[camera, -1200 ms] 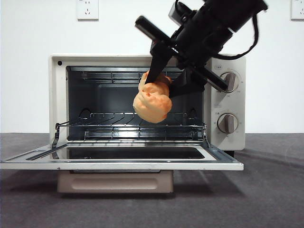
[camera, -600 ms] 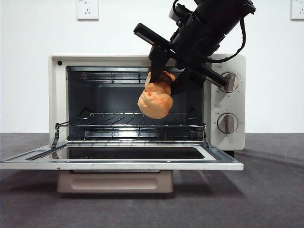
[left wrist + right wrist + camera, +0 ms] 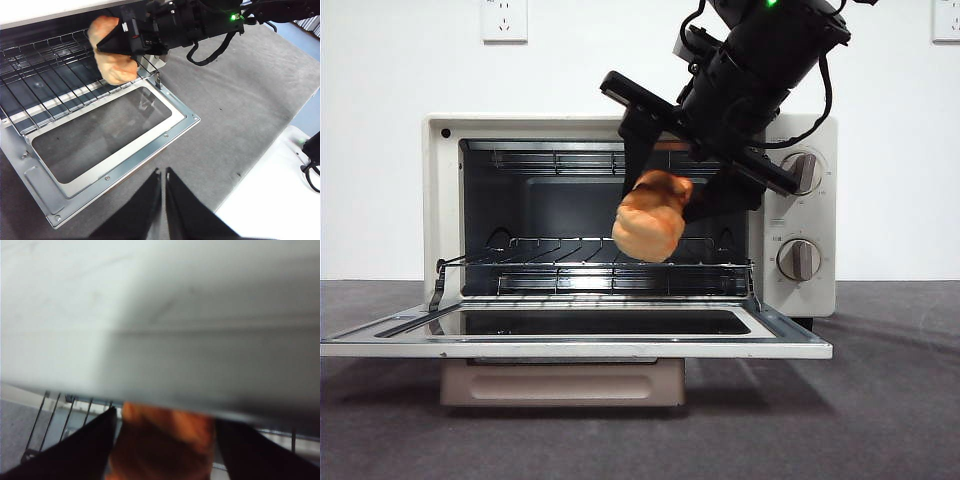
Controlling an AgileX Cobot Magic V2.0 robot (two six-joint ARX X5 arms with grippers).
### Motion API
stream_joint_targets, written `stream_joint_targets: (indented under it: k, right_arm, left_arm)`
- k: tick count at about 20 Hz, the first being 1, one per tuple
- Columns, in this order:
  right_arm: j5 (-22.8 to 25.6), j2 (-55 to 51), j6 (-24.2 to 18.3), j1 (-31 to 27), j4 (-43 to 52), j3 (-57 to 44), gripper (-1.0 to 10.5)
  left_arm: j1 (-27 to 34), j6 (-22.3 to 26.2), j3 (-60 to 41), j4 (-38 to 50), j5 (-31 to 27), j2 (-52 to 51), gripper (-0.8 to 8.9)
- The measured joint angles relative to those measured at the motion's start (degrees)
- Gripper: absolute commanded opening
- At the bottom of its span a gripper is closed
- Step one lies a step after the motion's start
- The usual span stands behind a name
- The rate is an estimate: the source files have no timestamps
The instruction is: The left arm flap open the oven, the right arm pick bread and place it into oven, the left arm flap close the oven
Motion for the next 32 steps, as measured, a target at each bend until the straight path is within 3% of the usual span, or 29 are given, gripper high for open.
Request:
stream_joint_targets:
  k: [3,11,15,19,28,30,32]
  right_arm:
    - [0.42,0.0,-0.22,0.17,0.15,0.02,4.3]
    - [-2.27,-1.16,-0.61,0.2,-2.84,0.02,4.4]
    - [-4.15,-6.32,-1.92,0.85,-9.64,0.02,4.4]
    - [-5.9,-13.99,-5.57,2.8,-18.62,0.07,4.4]
    - [-7.41,-33.9,-15.06,6.8,-40.74,0.13,4.3]
    - [-7.04,-37.83,-16.02,6.8,-45.86,0.17,4.3]
    - [-6.25,-43.17,-16.81,6.78,-53.55,0.2,4.3]
  left_arm:
    - [0.0,0.0,0.0,0.0,0.0,0.0,0.19]
    - [0.0,0.0,0.0,-0.02,-1.6,0.0,0.19]
    - [0.02,-1.33,0.0,-0.46,-5.92,0.04,0.15]
    - [0.9,-4.68,0.02,-2.64,-6.25,1.77,0.15]
    - [5.33,-10.12,0.02,2.34,5.03,12.98,0.14]
    - [8.9,-10.49,0.02,4.26,6.91,15.67,0.13]
    - [16.81,-10.43,0.02,5.25,14.32,18.27,0.13]
